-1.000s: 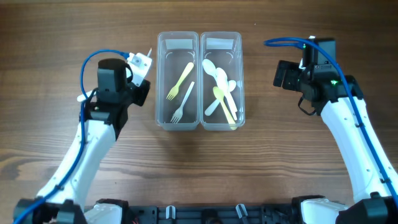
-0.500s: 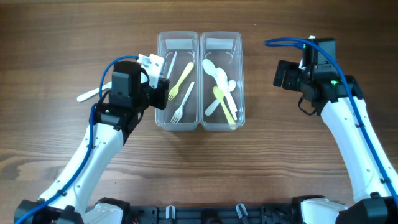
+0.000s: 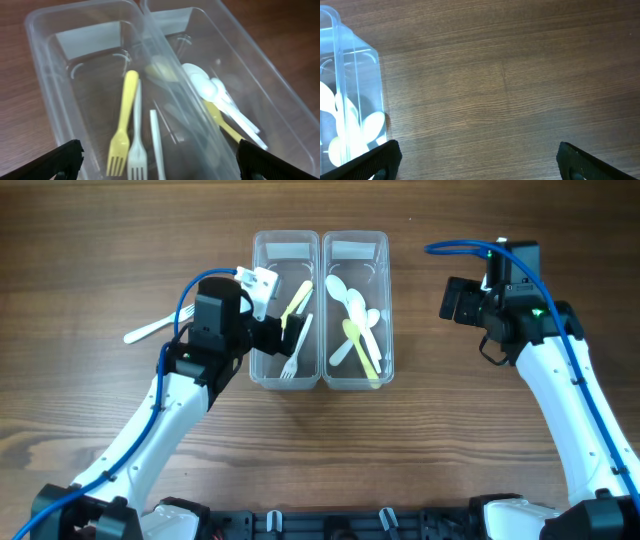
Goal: Pack container
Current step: 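Move the left gripper to the last white fork and grasp it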
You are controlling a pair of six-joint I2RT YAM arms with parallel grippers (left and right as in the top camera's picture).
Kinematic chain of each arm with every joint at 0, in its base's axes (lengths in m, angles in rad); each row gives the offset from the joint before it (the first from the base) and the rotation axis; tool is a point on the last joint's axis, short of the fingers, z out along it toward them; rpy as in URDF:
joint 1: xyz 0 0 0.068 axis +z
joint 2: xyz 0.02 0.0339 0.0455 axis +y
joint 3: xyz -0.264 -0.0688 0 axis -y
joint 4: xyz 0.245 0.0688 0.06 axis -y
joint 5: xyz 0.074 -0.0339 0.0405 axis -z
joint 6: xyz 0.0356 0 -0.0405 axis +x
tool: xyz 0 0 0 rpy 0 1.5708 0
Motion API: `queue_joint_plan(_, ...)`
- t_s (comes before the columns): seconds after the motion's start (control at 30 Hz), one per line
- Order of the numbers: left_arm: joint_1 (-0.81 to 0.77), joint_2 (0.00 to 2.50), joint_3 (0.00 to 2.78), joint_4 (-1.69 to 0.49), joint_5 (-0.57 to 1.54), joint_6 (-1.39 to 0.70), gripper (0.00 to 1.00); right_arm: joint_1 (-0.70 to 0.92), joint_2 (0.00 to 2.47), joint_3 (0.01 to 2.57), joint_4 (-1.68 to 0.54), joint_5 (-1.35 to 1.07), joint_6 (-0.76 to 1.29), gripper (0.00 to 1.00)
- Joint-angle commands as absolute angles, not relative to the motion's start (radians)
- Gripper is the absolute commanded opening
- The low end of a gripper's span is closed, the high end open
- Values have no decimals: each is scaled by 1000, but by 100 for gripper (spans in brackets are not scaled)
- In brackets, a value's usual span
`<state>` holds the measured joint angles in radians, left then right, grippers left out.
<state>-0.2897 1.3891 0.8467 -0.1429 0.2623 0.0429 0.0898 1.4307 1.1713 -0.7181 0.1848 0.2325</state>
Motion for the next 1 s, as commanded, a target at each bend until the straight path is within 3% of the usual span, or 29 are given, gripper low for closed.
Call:
queue_joint_plan(0.0,-236,1335,861,-137,28,-108,100,88,1436,1185,-715,202,220,100)
queue_joint_plan(0.13,-109,1297,861,-284,-315,-678,100,88,1436,1185,-715,202,220,100)
queue_joint_plan(0.2,-44,1297,861,-289,-299,-746,100,88,1436,1185,-715,202,220,100)
queue_joint_plan(0.43,175,1301,861,-274,-362,-737,100,88,1436,1185,-715,202,220,100)
queue_joint_plan(0.63,348,1430,860,-157,-297,-742,95,88,1436,1185,-715,202,220,100)
queue_joint_plan(0.83,386,1651,860,70,-162,-734,88,88,1436,1185,-715,202,220,100)
queue_joint_plan(0.97,386,1788,861,235,-154,-573,83,88,1436,1185,-715,202,220,100)
